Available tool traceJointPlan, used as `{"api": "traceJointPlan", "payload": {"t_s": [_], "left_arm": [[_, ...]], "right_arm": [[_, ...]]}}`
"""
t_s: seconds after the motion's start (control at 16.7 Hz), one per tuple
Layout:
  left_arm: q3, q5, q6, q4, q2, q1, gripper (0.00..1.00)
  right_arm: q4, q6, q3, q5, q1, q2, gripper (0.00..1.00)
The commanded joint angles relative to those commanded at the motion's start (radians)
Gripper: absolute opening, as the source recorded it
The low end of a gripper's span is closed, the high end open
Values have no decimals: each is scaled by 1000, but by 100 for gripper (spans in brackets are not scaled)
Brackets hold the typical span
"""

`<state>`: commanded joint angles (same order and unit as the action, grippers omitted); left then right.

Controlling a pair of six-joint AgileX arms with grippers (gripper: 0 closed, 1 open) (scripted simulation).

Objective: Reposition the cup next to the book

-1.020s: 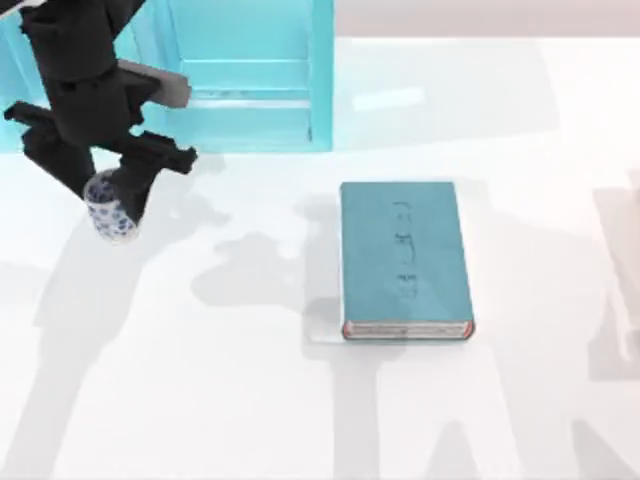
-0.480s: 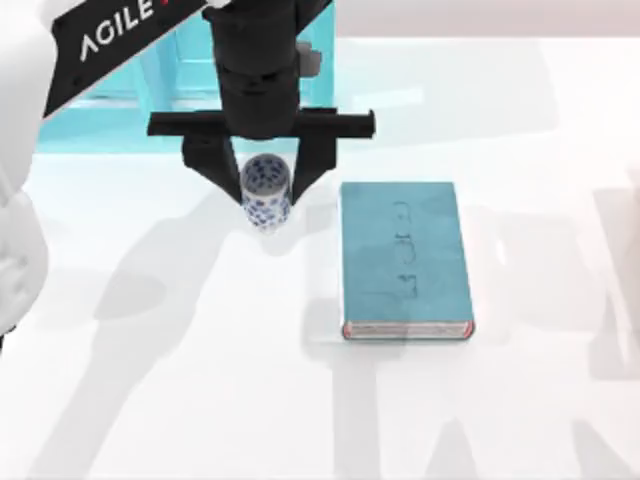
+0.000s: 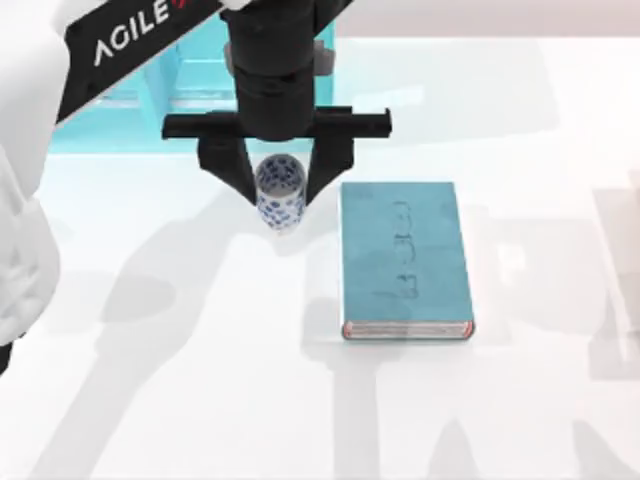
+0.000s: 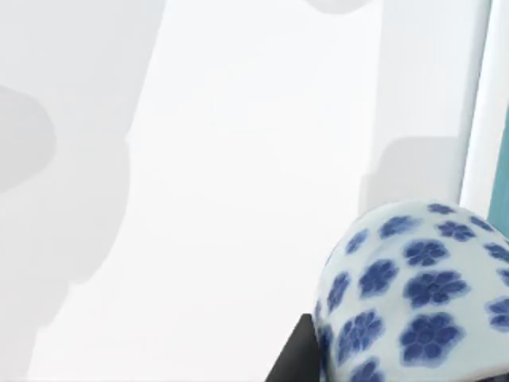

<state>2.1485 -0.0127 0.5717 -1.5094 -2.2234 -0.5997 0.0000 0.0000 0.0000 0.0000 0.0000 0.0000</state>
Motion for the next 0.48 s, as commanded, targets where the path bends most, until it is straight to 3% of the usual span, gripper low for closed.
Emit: {"api": "traceJointPlan", "payload": {"t_s": [0.48], "left_arm": [[-241,6,2,228,13,-1,0]], "right_arm": [[0,0,0,0,0,0,100]]}}
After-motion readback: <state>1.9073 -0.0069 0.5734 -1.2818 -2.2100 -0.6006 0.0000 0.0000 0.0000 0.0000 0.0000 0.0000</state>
